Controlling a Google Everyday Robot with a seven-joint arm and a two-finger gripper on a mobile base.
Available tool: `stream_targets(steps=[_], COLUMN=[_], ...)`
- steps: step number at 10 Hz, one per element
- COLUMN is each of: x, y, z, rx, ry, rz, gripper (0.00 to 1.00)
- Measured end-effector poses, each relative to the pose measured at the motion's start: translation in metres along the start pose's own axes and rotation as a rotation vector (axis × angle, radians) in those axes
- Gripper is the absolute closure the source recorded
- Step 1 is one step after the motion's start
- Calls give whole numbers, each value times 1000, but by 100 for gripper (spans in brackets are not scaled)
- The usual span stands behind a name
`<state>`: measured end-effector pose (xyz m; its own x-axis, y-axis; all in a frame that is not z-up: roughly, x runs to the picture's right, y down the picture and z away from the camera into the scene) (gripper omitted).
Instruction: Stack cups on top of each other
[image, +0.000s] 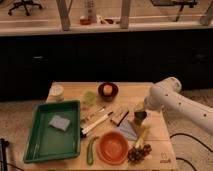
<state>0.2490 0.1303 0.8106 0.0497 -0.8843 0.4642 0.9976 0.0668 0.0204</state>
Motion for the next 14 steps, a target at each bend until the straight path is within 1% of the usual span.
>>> stream_targets(steps=[2, 4, 6, 8, 11, 13, 14], x=[1, 3, 2, 0, -5, -9, -10], y=[2, -2, -3, -12, -24, -27, -31], z=[-7, -11, -12, -8, -1, 3, 6], rx=[6, 32, 44, 55, 60, 58, 55], ry=[14, 15, 8, -13, -45, -74, -95], rz=[38, 38, 37, 20, 6, 14, 25], gripper=[20, 20, 20, 20, 20, 20, 20])
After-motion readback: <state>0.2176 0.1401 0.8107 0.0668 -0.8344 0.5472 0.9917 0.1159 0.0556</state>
